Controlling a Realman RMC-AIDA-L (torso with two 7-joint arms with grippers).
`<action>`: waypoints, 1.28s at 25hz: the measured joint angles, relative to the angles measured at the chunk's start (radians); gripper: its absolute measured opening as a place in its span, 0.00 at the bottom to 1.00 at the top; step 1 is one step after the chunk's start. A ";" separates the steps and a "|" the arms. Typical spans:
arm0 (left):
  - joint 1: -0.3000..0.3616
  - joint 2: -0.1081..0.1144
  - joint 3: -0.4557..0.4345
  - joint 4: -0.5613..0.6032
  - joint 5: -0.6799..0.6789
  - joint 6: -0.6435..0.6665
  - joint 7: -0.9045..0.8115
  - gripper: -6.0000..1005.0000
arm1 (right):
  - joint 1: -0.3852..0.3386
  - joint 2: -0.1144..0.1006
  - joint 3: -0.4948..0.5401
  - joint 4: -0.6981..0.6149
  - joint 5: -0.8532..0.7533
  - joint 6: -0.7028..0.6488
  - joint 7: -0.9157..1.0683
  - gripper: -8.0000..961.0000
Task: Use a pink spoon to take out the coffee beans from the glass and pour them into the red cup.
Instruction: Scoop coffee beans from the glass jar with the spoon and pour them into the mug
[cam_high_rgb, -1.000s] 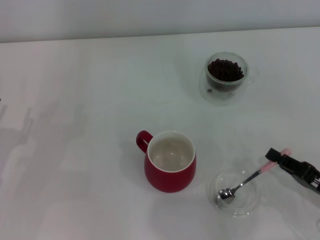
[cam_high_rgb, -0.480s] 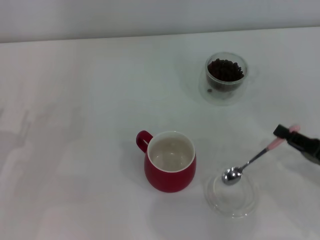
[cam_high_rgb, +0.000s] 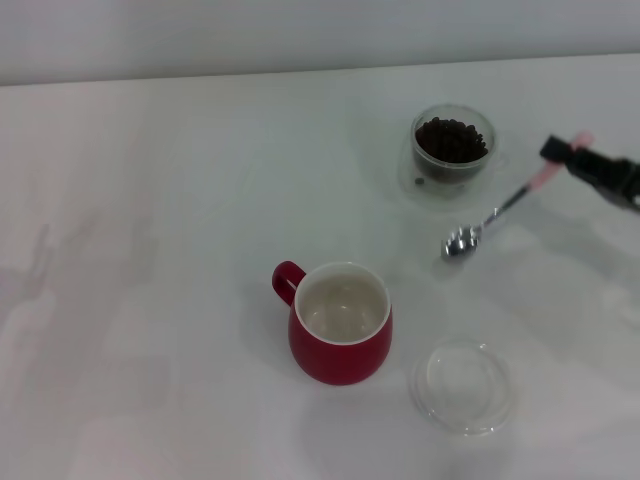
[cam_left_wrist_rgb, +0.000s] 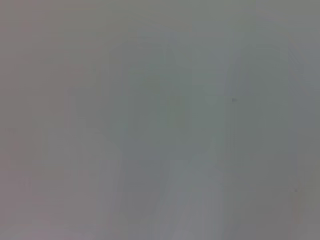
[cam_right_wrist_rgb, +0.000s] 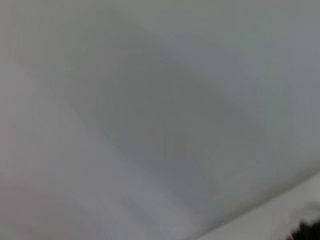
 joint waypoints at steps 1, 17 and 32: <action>0.002 0.000 0.000 0.000 0.000 0.001 0.000 0.64 | 0.017 -0.005 0.000 0.000 0.006 -0.013 0.001 0.16; 0.022 -0.003 0.000 -0.004 0.000 0.002 0.000 0.64 | 0.171 -0.034 -0.001 -0.122 0.096 -0.194 0.006 0.16; 0.015 0.000 0.000 0.000 -0.015 0.020 0.000 0.64 | 0.232 0.026 -0.062 -0.166 0.087 -0.260 -0.187 0.16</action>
